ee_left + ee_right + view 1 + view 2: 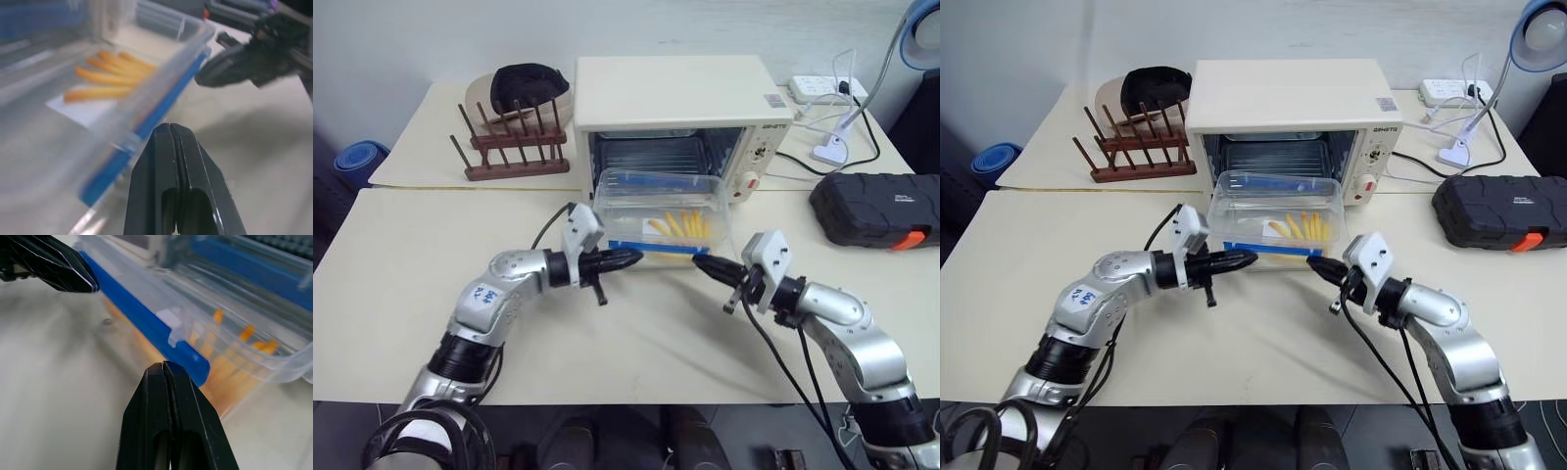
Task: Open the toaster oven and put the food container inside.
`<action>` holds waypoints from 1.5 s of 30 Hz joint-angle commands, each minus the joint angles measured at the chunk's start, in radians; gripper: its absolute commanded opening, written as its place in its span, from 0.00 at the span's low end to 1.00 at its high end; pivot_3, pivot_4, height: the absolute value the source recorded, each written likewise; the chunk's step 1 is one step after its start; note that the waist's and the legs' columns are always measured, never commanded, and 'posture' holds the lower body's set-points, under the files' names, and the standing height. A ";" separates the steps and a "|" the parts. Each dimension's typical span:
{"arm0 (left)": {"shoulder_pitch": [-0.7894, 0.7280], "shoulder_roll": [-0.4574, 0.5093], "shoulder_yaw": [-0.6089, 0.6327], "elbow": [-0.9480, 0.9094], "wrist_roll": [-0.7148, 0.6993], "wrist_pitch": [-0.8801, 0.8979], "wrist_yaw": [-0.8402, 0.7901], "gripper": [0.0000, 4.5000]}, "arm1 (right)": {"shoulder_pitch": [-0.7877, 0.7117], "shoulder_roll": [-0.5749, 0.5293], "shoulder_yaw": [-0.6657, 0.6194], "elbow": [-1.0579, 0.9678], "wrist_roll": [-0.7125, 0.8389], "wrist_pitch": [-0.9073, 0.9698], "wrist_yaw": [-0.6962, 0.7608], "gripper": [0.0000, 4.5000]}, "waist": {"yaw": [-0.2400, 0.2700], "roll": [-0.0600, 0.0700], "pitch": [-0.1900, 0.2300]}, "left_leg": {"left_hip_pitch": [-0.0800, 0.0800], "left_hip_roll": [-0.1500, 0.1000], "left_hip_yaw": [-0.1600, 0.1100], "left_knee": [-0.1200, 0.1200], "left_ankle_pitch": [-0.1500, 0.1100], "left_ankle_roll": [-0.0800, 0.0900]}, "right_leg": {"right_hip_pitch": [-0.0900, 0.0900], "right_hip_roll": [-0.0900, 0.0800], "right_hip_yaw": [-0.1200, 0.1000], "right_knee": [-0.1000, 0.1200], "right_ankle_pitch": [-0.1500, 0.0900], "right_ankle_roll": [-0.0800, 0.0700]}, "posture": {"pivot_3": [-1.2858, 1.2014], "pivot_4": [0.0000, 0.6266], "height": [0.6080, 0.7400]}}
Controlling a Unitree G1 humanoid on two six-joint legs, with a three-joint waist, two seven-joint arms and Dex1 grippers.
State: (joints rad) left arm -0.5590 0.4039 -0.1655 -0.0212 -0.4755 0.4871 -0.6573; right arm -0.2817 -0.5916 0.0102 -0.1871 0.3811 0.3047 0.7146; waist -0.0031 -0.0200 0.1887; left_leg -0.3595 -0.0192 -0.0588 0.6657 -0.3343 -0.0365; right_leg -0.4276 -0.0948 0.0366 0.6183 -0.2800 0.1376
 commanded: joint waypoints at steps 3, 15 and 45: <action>-0.052 -0.116 0.103 0.103 0.077 -0.112 0.169 0.00 | -0.154 0.063 -0.009 0.175 -0.067 -0.092 -0.028 0.01 | 0.000 0.000 0.000 | 0.000 0.000 0.000 -0.001 0.001 -0.001 | -0.001 0.000 0.000 0.001 0.000 0.000 | 0.52 0.24 1.00; -0.177 -0.247 0.170 0.360 0.165 -0.319 0.213 0.00 | -0.547 0.266 0.006 0.695 -0.231 -0.342 -0.145 0.01 | -0.004 0.000 0.000 | -0.001 0.000 0.001 -0.001 0.002 -0.003 | -0.002 0.000 0.000 0.003 0.001 0.001 | 0.52 0.24 1.00; 0.328 0.293 0.530 -0.138 -0.271 -0.056 -0.388 1.00 | -0.244 0.067 -0.140 0.591 0.028 -0.403 0.407 0.00 | -0.029 0.002 0.000 | 0.004 0.006 0.006 -0.002 0.000 -0.002 | -0.003 0.002 -0.001 0.004 0.001 -0.003 | 0.52 0.24 1.00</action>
State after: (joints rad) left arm -0.2371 0.6951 0.3140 -0.1284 -0.7198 0.4445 -1.0758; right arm -0.5045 -0.5224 -0.0742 0.4569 0.3572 -0.0712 1.1229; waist -0.0325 -0.0183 0.1891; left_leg -0.3560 -0.0131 -0.0539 0.6638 -0.3348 -0.0381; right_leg -0.4300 -0.0937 0.0351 0.6219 -0.2788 0.1344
